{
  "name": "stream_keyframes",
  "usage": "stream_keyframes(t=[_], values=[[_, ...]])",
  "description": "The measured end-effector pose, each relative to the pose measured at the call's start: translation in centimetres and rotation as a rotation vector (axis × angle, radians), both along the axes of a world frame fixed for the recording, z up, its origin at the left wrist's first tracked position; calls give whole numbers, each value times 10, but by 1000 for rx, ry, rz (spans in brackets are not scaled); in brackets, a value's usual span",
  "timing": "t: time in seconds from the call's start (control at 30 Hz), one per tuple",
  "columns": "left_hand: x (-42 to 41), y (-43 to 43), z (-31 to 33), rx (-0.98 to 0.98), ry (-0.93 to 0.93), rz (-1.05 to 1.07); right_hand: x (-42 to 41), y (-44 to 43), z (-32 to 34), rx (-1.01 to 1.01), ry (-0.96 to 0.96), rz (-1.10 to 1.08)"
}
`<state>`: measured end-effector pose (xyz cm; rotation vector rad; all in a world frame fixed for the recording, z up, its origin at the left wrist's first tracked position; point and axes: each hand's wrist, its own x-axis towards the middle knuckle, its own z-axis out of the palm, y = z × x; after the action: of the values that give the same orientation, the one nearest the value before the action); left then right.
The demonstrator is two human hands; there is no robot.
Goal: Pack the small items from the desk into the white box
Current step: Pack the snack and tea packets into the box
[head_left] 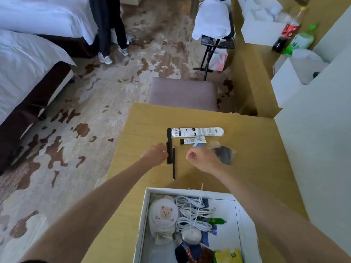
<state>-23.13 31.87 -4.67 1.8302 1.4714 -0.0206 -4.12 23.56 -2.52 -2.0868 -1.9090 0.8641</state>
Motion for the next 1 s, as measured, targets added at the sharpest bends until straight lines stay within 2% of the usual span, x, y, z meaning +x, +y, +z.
stream_keyframes(t=[0.1, 0.2, 0.37, 0.53, 0.67, 0.73, 0.83, 0.9, 1.0], values=[[-1, 22, -24, 138, 46, -146, -29, 28, -21, -169, -115, 68], [0, 40, -38, 326, 69, -315, -48, 44, -40, -214, -214, 86], [-6, 57, -58, 505, 137, -637, -47, 45, -60, -308, -217, -37], [-18, 54, -71, 688, 219, -733, -33, 36, -62, -349, -304, -33], [-32, 45, -67, 761, 325, -786, -25, 22, -63, -365, -343, 8], [-39, 38, -62, 722, 419, -821, -22, 12, -59, -341, -410, 67], [-50, 25, -57, 479, 474, -727, -15, -2, -44, -285, -397, 67], [-61, 13, -52, 341, 433, -584, -8, -12, -24, -196, -330, -10], [-75, -7, -37, 262, 208, -274, 3, -38, 15, 68, -89, -158]])
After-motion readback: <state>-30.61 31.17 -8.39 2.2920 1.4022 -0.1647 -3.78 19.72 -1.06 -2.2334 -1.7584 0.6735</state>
